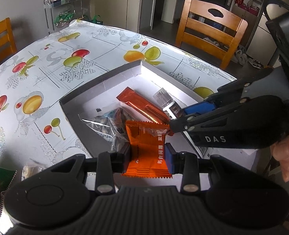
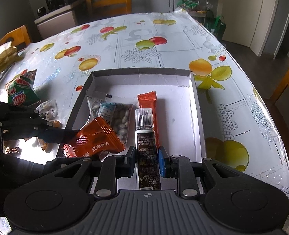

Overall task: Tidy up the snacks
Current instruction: 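Open right tool to set the tube down while left tool releases the packet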

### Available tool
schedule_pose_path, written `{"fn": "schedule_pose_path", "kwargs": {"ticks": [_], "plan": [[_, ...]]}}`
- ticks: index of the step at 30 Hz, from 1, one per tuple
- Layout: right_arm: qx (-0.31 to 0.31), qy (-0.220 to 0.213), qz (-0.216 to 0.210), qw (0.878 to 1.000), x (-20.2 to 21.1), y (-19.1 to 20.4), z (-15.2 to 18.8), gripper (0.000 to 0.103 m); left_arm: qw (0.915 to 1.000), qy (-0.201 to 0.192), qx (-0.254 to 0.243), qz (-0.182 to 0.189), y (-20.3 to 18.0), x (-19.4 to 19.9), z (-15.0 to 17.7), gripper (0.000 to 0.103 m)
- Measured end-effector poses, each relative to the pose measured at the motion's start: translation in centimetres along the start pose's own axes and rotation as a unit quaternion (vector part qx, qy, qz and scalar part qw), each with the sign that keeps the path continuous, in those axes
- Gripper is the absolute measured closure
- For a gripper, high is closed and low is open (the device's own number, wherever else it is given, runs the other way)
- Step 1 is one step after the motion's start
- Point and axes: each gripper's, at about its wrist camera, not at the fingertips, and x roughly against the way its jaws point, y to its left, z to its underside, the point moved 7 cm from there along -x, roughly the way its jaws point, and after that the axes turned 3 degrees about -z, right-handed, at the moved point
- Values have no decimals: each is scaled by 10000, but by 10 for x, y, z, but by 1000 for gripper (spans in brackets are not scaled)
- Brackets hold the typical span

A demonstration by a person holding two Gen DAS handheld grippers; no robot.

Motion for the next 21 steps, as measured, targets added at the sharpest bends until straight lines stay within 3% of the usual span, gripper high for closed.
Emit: {"fn": "schedule_pose_path", "kwargs": {"ticks": [21], "plan": [[15,185,10,9998,-10,-1,5,77,9999,82,-109,-20,-3,-10,-1,69]]}}
